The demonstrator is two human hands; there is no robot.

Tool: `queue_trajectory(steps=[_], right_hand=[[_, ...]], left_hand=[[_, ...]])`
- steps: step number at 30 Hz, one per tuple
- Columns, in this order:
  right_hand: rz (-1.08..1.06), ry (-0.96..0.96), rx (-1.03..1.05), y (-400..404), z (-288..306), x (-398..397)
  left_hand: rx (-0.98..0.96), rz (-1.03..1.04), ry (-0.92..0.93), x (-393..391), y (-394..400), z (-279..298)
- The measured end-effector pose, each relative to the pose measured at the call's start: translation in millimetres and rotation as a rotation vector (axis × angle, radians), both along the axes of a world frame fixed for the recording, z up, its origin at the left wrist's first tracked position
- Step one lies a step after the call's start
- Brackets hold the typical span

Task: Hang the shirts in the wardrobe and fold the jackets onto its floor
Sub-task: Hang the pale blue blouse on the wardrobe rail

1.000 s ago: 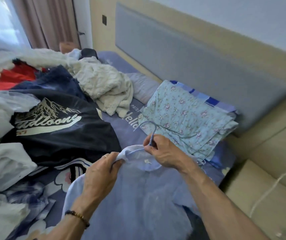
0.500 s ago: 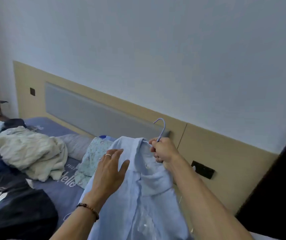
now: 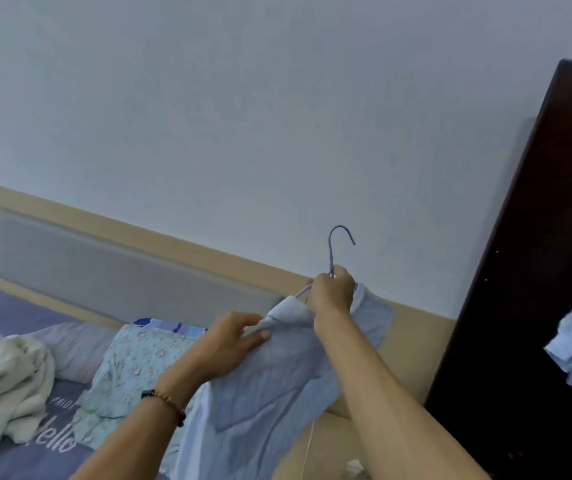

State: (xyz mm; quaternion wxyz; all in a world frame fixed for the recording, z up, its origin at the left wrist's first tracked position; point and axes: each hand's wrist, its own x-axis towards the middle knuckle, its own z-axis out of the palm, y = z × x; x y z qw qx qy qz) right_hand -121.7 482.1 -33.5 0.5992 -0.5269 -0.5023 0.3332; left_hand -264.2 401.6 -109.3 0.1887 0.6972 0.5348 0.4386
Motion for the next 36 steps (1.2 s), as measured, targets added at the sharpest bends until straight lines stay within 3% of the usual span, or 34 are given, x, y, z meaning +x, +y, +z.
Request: queue_trajectory(steps=[7,9,11,14,18,26,36], right_hand=[[-0.151,-0.194,0.225,37.6,56.5,87.2],[-0.183,-0.201,0.238,57.0,66.3,117.3],[-0.224,-0.213,0.25,81.1,74.4,155.1],[-0.283,-0.231,0.274,117.0,84.6,218.4],[-0.344,-0.288,0.307,165.9,100.6,310.0],[-0.501,-0.354,0.312,244.8,122.6,473.8],[-0.85,-0.454,0.365,318.5,171.4,649.1]], left_hand=[[0.239,-0.041,-0.001,60.8,64.5,65.1],[0.352,0.019,0.112,85.5,90.5,73.7],[0.553,0.189,0.347,120.5,120.9,80.8],[0.681,0.308,0.602,187.6,159.4,92.9],[0.831,0.317,0.584,277.0,224.1,108.1],[0.799,0.049,0.613,436.2,340.4,118.0],[0.954,-0.143,0.422,642.0,477.2,153.6]])
